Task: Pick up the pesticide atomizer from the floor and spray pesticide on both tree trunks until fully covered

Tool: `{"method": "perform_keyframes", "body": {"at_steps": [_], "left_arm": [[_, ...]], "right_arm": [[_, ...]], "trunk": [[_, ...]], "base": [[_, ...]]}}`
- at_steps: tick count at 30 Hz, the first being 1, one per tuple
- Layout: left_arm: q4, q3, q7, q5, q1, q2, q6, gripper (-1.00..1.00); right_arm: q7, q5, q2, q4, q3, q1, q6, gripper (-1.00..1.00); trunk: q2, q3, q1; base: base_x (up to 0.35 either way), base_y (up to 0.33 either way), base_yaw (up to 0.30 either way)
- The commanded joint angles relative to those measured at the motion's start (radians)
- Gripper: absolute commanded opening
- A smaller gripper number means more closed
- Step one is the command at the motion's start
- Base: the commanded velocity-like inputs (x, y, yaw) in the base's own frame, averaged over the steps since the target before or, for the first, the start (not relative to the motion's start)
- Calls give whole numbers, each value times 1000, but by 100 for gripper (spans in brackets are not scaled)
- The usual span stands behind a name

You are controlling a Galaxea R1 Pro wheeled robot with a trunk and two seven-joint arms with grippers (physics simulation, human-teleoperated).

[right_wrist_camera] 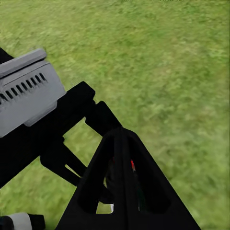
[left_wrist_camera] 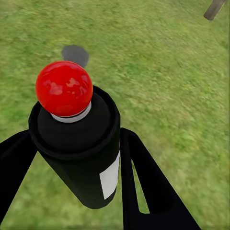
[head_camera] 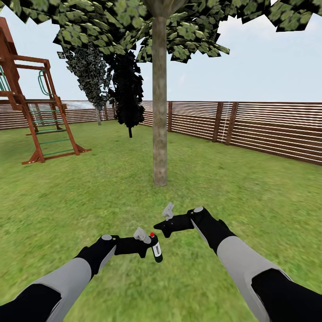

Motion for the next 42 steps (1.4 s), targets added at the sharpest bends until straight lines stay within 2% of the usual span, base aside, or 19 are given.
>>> {"method": "perform_keyframes", "body": {"at_steps": [1,6,25,27,28,30,42], "left_arm": [[0,0,3,-1,0,0,-2,-100],[0,-1,3,0,0,-1,-2,-100],[0,0,3,1,0,-4,-2,-100],[0,0,3,1,0,-4,-2,-100],[0,0,3,1,0,-4,-2,-100],[0,0,3,1,0,-4,-2,-100],[0,0,3,1,0,-4,-2,-100]], "right_arm": [[-3,0,3,0,1,0,0,-100],[-27,0,8,1,0,0,0,-100],[-28,0,10,24,3,4,-2,-100],[-28,0,10,24,34,5,-2,-100],[-28,-1,10,24,63,5,-2,-100],[-28,-2,10,24,86,5,-2,-100],[-28,-3,11,24,98,5,-2,-100]], "trunk": [[0,0,0],[0,0,0],[0,0,0],[0,0,0],[0,0,0],[0,0,0],[0,0,0]], "base": [[0,0,0],[0,0,0],[0,0,0],[0,0,0],[0,0,0],[0,0,0],[0,0,0]]}}
